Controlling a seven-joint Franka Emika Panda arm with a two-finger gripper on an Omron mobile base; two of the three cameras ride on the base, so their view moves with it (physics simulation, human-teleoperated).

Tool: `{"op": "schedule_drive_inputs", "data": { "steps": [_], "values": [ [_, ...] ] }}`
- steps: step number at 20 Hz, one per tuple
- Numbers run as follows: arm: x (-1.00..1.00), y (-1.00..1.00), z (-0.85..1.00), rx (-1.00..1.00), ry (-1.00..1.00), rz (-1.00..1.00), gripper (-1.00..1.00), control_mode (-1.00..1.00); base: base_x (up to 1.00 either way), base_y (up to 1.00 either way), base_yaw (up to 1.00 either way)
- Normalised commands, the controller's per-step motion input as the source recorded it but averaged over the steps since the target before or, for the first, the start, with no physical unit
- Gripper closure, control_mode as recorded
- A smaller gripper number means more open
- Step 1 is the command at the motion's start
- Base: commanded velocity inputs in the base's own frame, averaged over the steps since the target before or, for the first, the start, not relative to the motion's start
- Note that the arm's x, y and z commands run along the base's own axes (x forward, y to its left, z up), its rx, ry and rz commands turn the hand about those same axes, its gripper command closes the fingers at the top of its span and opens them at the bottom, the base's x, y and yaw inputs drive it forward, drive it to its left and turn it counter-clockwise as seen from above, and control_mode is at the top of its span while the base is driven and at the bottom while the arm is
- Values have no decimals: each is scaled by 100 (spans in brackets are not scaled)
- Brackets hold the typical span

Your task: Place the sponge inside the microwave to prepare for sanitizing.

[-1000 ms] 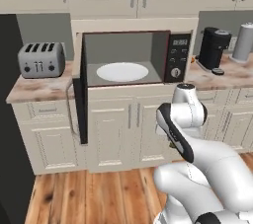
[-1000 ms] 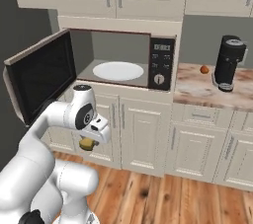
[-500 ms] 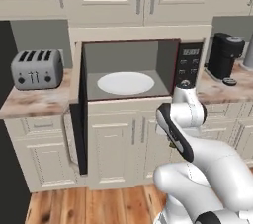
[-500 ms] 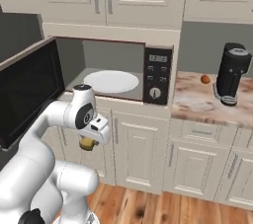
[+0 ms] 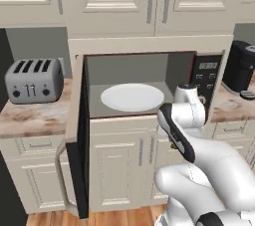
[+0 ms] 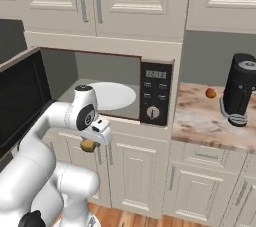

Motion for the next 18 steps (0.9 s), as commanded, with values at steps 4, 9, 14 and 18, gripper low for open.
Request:
{"op": "schedule_drive_inputs", "data": {
  "steps": [4, 9, 14, 18],
  "values": [
    [0, 0, 0, 0, 0, 0, 100, 100, 46, 0, 4],
    [0, 0, 0, 0, 0, 0, 100, 100, 40, 0, 1],
    [0, 0, 0, 0, 0, 0, 100, 100, 39, 0, 0],
    [0, 0, 0, 0, 0, 0, 100, 100, 16, 6, 0]
  ]
}}
